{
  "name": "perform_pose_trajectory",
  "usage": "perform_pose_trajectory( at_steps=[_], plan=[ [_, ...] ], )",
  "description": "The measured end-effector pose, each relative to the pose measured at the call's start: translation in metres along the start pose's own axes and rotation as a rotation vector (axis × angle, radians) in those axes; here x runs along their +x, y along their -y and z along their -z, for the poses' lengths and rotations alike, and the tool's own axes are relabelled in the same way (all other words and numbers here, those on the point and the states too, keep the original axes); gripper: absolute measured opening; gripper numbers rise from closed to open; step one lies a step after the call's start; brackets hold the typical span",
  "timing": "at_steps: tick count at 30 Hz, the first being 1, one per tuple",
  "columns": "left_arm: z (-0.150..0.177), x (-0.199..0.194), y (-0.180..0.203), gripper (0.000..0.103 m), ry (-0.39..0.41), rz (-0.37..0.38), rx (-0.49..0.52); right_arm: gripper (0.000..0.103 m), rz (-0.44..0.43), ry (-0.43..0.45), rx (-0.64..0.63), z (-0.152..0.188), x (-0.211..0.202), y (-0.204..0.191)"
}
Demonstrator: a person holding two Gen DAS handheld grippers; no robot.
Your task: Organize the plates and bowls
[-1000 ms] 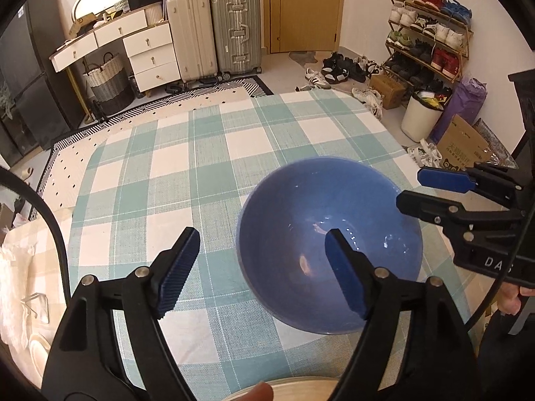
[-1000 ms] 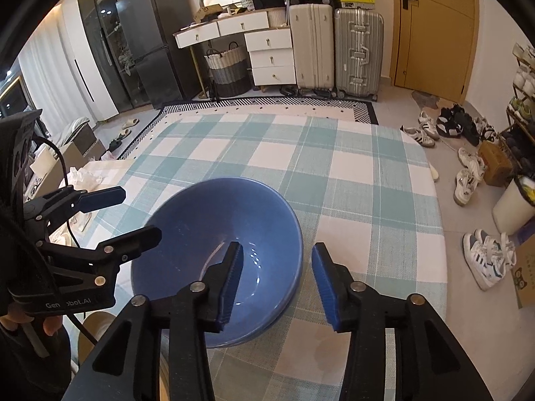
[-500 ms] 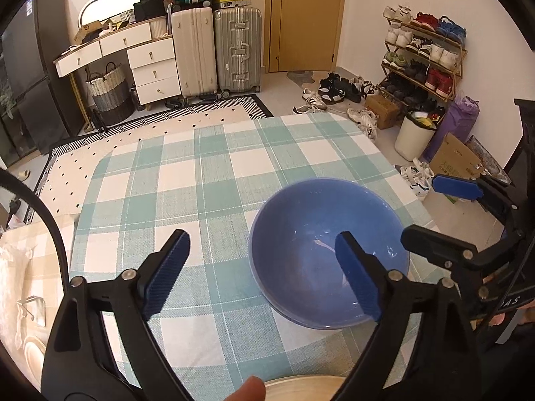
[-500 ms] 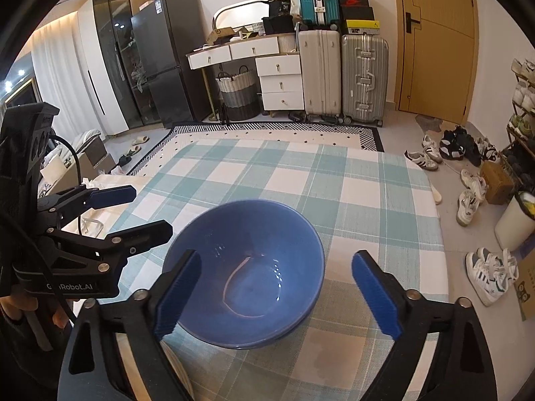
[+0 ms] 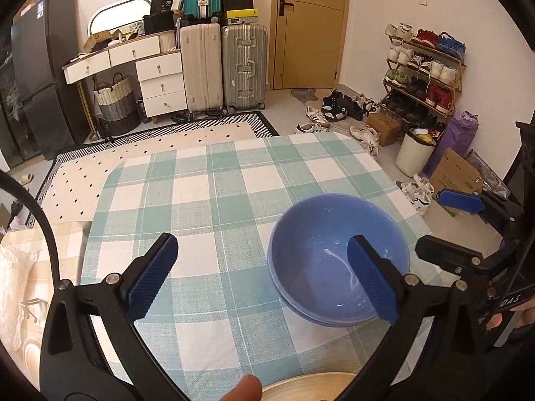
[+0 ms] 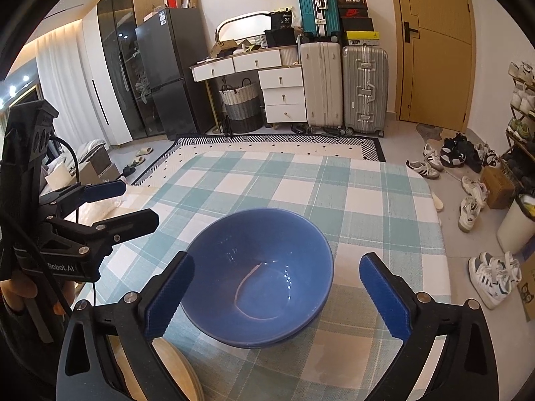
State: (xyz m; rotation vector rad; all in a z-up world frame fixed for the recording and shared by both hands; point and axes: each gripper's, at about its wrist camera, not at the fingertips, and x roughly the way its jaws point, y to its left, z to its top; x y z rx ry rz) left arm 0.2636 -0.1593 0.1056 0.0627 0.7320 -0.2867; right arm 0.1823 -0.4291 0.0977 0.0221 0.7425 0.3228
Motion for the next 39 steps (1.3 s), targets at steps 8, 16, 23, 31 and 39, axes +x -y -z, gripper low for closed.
perform_pose_trajectory(
  at_steps=[8, 16, 23, 31, 39],
  plan=[
    [0.01, -0.008, -0.017, 0.101, 0.025, -0.033, -0.023, 0.101, -0.001, 0.045, 0.028, 0.007, -0.008, 0.0],
    [0.028, -0.023, -0.049, 0.101, 0.038, -0.079, -0.084, 0.101, 0.012, 0.099, 0.057, 0.021, -0.021, -0.001],
    [0.043, -0.039, -0.067, 0.101, 0.057, -0.105, -0.127, 0.101, -0.004, 0.108, 0.064, 0.027, -0.031, -0.005],
    [0.062, -0.055, -0.079, 0.101, 0.073, -0.145, -0.143, 0.101, -0.016, 0.1, 0.081, 0.037, -0.034, -0.008],
    [0.085, -0.067, -0.088, 0.101, 0.09, -0.173, -0.166, 0.101, 0.005, 0.129, 0.081, 0.046, -0.051, -0.012]
  ],
)
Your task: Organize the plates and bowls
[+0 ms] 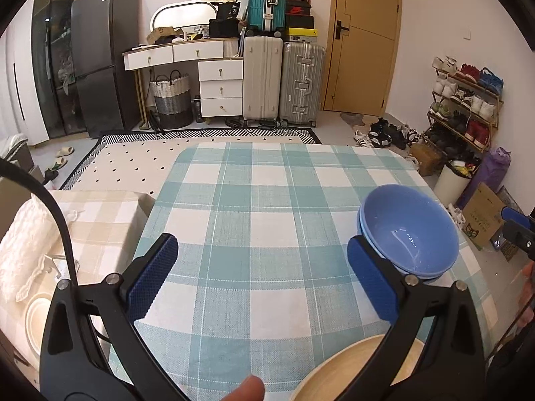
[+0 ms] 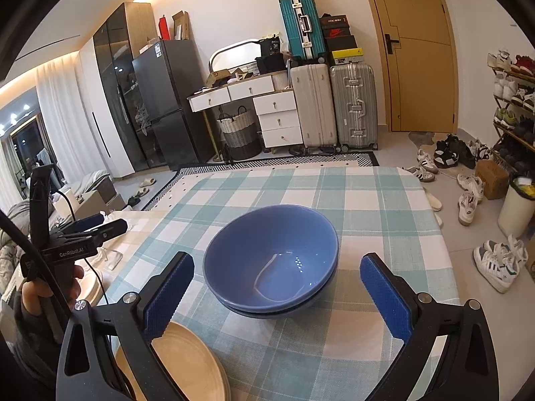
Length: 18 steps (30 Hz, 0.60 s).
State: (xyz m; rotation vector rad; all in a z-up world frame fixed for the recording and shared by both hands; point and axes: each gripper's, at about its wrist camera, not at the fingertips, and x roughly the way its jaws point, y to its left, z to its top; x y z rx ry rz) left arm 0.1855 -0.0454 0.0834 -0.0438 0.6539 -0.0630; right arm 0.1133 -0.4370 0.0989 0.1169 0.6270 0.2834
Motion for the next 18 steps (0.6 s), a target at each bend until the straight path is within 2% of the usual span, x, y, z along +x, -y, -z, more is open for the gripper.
perform_pose_trajectory(
  at_steps=[4, 8, 18],
  plan=[
    [0.007, -0.005, -0.005, 0.101, 0.01, -0.002, -0.01, 0.101, 0.012, 0.026, 0.016, 0.004, -0.008, 0.003],
    [0.015, -0.01, -0.009, 0.101, 0.015, 0.0, -0.015, 0.101, -0.012, 0.063, 0.024, 0.012, -0.014, 0.004],
    [0.038, -0.024, -0.011, 0.101, 0.036, 0.008, -0.023, 0.101, -0.007, 0.051, 0.005, 0.03, -0.019, -0.003]
  ],
)
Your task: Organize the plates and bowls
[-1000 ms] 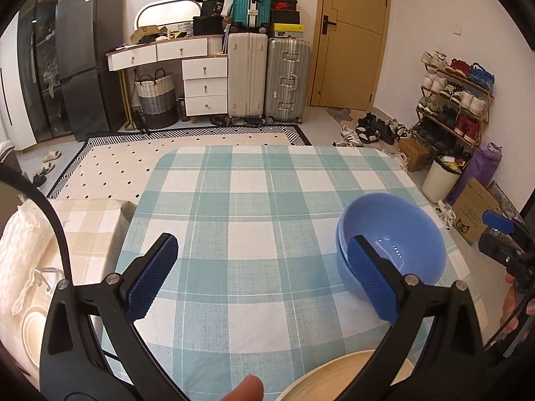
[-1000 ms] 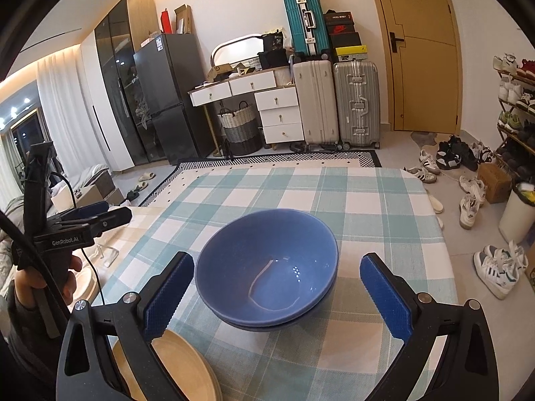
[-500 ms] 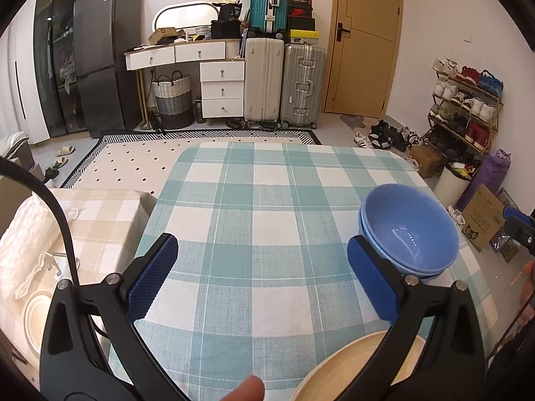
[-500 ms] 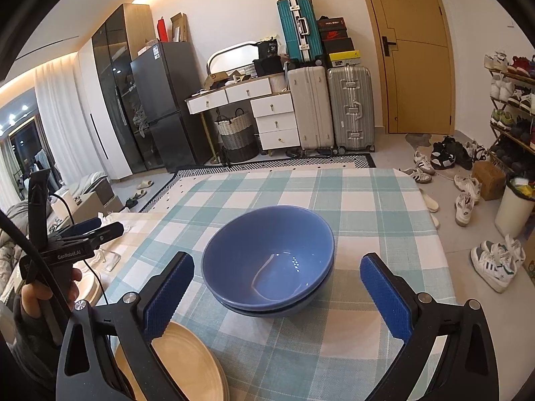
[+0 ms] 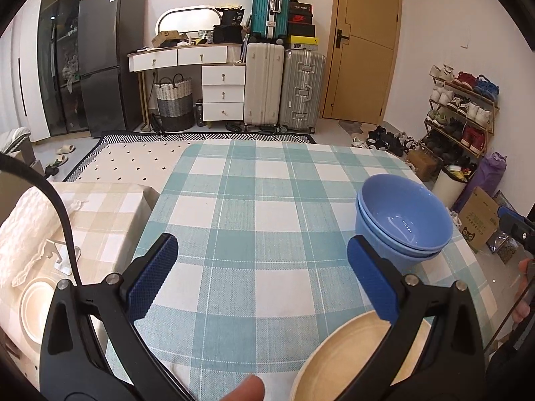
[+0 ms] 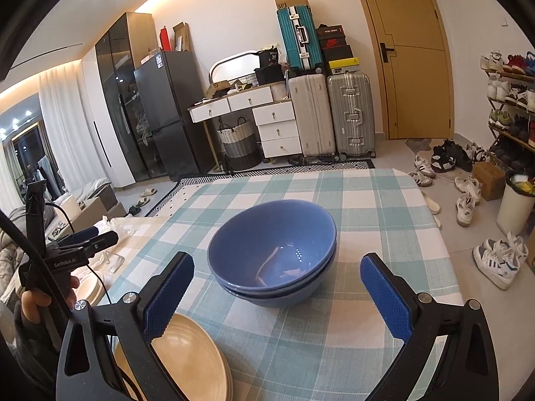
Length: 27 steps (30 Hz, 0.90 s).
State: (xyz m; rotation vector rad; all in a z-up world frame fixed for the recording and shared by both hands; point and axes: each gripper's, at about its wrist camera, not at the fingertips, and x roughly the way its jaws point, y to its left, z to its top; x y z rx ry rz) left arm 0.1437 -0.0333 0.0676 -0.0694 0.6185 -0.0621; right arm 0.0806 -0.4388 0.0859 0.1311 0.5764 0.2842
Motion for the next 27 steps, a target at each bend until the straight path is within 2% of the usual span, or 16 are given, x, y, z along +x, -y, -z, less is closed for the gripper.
perform_pose_trajectory(
  at_steps=[8, 16, 27],
  plan=[
    [0.021, -0.012, 0.004, 0.101, 0.005, 0.001, 0.013, 0.101, 0.008, -0.007, 0.007, 0.016, -0.005, 0.0],
    [0.04, -0.026, 0.01, 0.101, 0.028, -0.036, 0.028, 0.102, 0.08, 0.038, -0.047, 0.039, -0.013, -0.001],
    [0.061, -0.04, 0.006, 0.101, 0.043, -0.033, 0.02, 0.102, 0.119, 0.091, -0.062, 0.07, -0.028, 0.003]
  ],
)
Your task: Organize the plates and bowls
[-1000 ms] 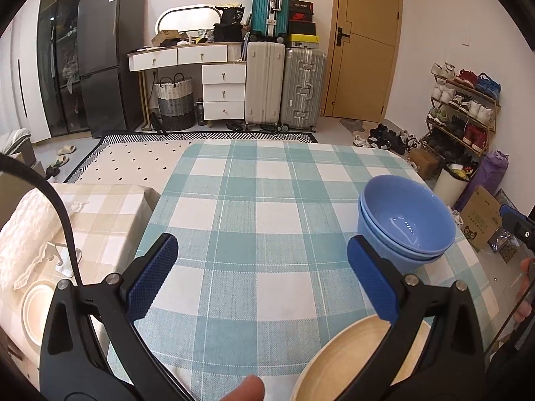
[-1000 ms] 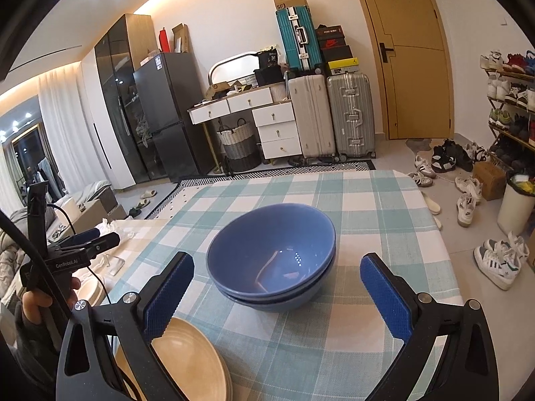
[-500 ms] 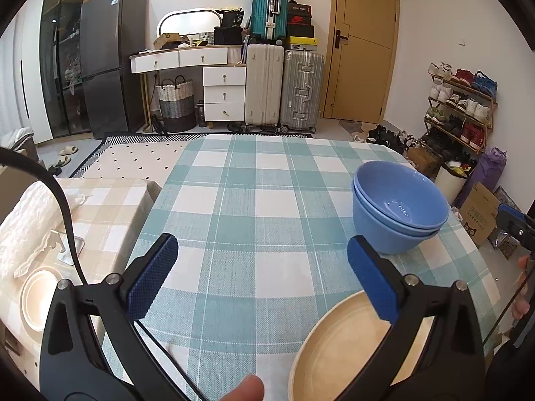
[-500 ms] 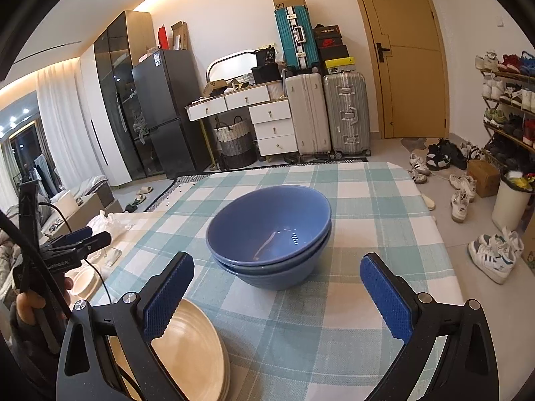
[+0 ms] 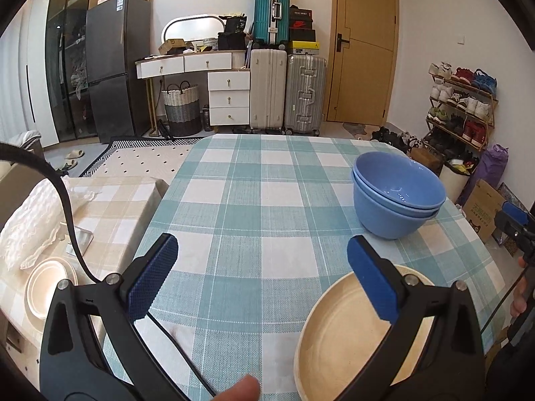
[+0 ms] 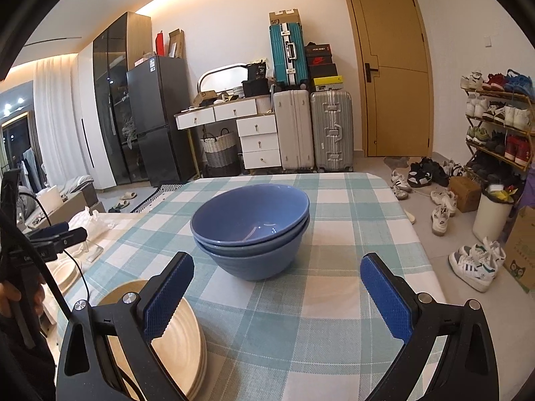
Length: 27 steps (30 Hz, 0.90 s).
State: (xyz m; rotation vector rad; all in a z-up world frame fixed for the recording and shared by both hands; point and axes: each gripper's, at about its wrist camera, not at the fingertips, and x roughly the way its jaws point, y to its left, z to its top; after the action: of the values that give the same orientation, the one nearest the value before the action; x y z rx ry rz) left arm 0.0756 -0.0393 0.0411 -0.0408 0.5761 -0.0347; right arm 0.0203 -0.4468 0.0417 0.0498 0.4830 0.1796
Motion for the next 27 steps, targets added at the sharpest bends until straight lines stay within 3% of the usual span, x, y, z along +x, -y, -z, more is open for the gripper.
perform_pose_trajectory(
  at_steps=[18, 27],
  plan=[
    [0.024, -0.023, -0.01, 0.101, 0.081, 0.01, 0.003, 0.102, 0.018, 0.051, -0.034, 0.024, -0.005, -0.017],
    [0.028, -0.027, -0.013, 0.101, 0.079, 0.019, -0.021, 0.102, 0.031, 0.054, -0.051, 0.034, -0.004, -0.02]
  ],
)
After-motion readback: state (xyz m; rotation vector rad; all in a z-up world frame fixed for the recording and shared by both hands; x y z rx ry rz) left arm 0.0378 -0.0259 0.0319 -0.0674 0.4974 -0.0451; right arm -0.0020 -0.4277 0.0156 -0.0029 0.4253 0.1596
